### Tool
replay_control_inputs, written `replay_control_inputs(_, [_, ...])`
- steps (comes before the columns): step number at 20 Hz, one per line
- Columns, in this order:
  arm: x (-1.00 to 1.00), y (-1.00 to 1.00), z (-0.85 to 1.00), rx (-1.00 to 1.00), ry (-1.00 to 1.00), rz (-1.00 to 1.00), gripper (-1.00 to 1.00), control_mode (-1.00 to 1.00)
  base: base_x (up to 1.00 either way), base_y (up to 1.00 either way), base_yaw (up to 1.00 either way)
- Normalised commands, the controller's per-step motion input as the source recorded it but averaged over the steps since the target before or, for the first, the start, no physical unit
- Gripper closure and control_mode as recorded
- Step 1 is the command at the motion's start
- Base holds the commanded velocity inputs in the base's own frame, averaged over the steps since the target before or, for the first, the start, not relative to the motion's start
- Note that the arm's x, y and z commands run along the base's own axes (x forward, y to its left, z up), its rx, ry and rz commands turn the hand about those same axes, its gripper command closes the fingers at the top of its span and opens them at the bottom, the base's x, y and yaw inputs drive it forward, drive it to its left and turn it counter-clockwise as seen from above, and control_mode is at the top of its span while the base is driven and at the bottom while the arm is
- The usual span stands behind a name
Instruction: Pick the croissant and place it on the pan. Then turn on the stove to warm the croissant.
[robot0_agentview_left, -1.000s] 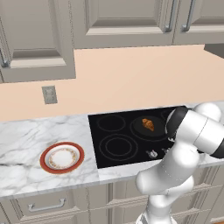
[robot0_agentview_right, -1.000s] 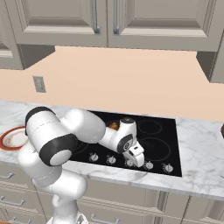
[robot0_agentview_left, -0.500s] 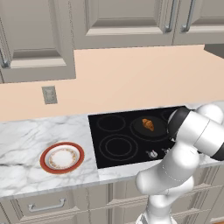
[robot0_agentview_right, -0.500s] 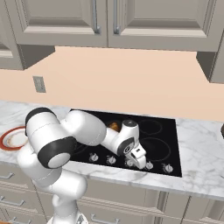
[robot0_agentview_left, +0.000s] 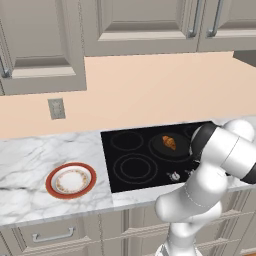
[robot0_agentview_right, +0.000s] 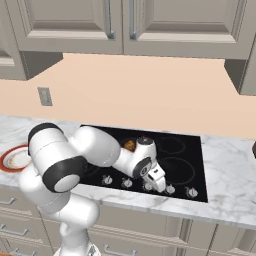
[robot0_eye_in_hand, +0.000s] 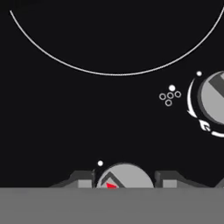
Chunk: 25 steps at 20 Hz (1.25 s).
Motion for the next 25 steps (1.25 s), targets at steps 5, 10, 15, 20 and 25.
replay_control_inputs(5, [0.07,0.4,-0.21,-0.32,0.0,0.25,1.0,-1.0,0.0,0.0,0.0])
replay_control_inputs(10, [0.0,0.08,-0.28,-0.09,0.0,0.54,1.0,-1.0,0.0,0.0,0.0])
replay_control_inputs(15, [0.01,0.03,-0.29,0.0,0.01,0.69,1.0,-1.0,0.0,0.0,0.0])
replay_control_inputs(20, [0.07,0.05,-0.23,0.0,0.05,0.76,1.0,-1.0,0.0,0.0,0.0])
replay_control_inputs(25, [-0.01,0.08,-0.06,0.0,0.04,0.59,1.0,-1.0,0.0,0.0,0.0])
